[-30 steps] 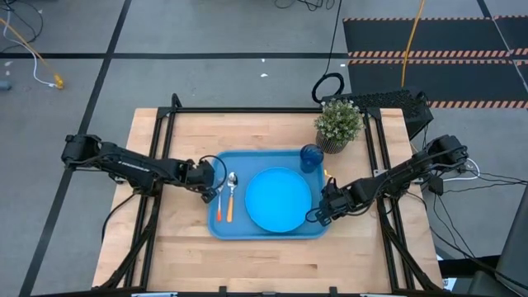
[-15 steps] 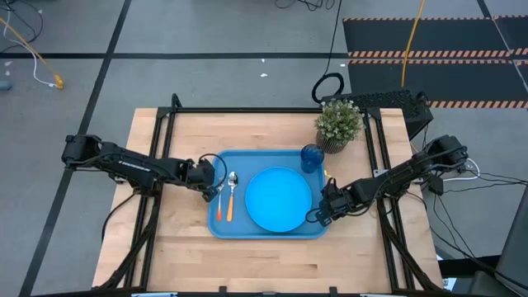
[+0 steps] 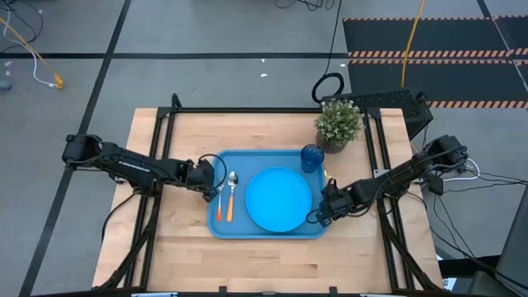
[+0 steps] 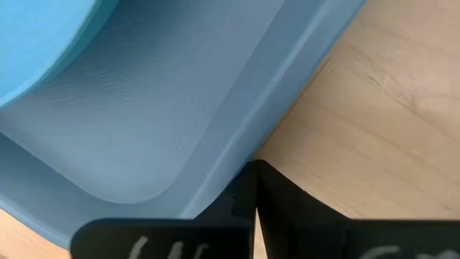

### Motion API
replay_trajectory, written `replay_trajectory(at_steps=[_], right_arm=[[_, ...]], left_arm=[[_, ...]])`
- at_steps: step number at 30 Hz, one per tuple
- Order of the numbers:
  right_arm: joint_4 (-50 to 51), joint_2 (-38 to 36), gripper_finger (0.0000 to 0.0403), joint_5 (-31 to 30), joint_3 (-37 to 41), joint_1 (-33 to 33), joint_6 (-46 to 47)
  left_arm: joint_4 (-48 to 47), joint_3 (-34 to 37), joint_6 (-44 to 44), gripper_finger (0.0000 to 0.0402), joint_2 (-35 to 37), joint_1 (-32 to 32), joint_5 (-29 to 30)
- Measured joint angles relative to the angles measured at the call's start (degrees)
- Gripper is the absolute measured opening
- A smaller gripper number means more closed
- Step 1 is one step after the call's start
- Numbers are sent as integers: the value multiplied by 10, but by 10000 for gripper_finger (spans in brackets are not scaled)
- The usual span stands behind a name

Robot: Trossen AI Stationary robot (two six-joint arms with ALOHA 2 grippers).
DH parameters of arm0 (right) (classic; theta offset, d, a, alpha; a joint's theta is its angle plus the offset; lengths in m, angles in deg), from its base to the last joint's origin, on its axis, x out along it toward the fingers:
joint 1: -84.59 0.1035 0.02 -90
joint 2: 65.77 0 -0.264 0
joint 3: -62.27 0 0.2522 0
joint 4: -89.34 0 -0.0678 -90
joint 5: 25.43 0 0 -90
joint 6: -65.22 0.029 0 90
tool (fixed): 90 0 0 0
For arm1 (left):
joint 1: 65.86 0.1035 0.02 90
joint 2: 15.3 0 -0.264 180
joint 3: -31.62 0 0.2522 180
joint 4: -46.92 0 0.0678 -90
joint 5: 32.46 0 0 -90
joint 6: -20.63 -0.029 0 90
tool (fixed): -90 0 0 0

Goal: Pick and place plate/cup/fork/spoon on tray
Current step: Adjust the blue tray

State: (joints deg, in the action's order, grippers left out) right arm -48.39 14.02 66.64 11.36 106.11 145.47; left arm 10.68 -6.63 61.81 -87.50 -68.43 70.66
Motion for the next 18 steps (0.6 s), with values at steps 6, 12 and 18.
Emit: replay_trajectory(at_steps=[6, 12, 18], right_arm=[[0, 0, 0, -4, 0, 0, -1], [1, 0, 0, -11, 0, 0, -3], [1, 0, 0, -17, 0, 0, -6]], left_arm=[[1, 0, 7, 17, 0, -1, 0], [0, 0, 14, 4, 0, -6, 2], [0, 0, 25, 15, 0, -10, 4]])
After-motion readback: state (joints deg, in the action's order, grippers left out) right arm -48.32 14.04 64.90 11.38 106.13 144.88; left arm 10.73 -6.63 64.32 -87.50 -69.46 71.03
